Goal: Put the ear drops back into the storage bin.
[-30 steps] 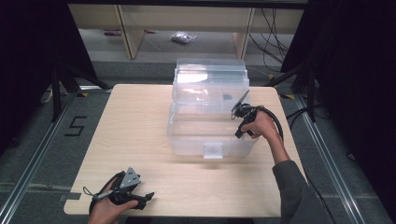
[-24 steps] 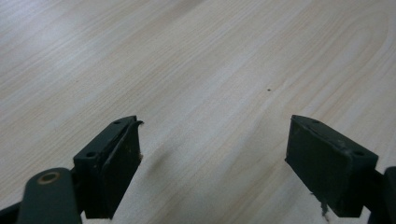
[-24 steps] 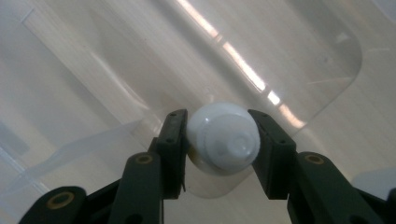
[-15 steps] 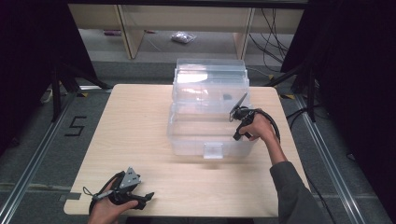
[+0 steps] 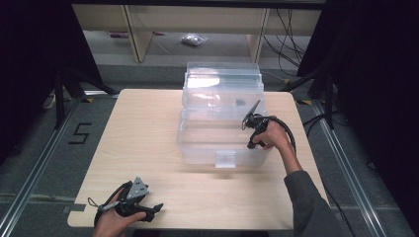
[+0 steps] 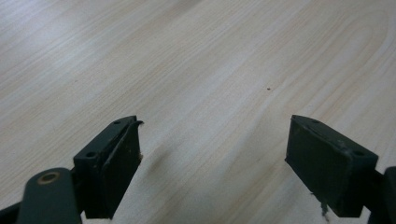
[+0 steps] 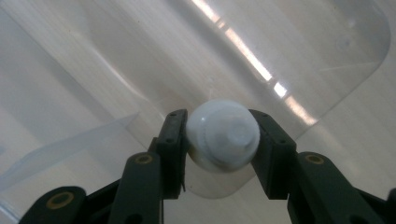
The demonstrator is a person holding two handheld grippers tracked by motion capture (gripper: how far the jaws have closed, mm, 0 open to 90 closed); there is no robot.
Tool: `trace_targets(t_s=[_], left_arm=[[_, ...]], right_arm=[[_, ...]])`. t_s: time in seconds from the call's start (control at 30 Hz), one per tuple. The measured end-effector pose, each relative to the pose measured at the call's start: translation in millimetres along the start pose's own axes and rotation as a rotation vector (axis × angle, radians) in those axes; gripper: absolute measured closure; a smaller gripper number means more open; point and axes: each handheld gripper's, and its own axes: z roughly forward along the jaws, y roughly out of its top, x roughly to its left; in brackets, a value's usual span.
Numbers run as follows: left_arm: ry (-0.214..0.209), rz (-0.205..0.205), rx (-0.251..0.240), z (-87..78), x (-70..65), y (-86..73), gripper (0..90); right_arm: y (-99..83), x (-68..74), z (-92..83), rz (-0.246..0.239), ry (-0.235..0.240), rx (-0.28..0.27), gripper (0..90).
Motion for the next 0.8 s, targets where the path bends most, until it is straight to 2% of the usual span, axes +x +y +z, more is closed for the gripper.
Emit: trace_targets(t_s=[0.07,0.1,0.17,0.33,0.4,0.5,0.53,0.67,0.73,0.8], left_arm=[[0.002,-0.009,-0.007,0.7,-0.6,-0.1,17.3],[0.004,-0.023,-0.019,1.5,-1.5,-0.2,17.3],[0.002,0.004,0.002,-0.3,0.3,0.1,17.3],[-0.001,0.000,-0.001,0.0,-0.2,0.1,17.3],[0.003,0.015,0.003,-0.3,0.5,0.4,17.3],[0.003,0.015,0.004,-0.2,0.5,0.4,17.3],[0.004,0.015,0.004,-0.2,0.5,0.5,17.3],[0.002,0.013,0.005,0.0,0.6,0.4,17.3],[0.002,0.014,0.005,0.1,0.6,0.4,17.3],[0.003,0.013,0.004,0.0,0.6,0.4,17.3]], right_arm=[[-0.1,-0.4,0.4,-0.008,0.000,-0.002,59.9],[0.1,0.4,0.0,0.007,0.004,0.007,59.9],[-0.1,0.0,-0.3,0.008,0.000,0.013,59.8],[-1.2,1.3,-3.3,0.009,-0.003,-0.003,59.4],[-2.0,1.6,-7.6,0.007,0.000,-0.012,57.5],[-2.6,3.3,-13.6,0.002,-0.021,-0.009,56.0],[-2.8,5.3,-17.0,0.021,-0.038,-0.006,55.3],[-2.2,7.2,-29.6,0.015,-0.055,-0.028,53.2],[-2.4,6.8,-34.2,-0.012,-0.074,-0.049,52.0],[-1.6,9.3,-38.5,0.005,-0.078,-0.054,50.8]])
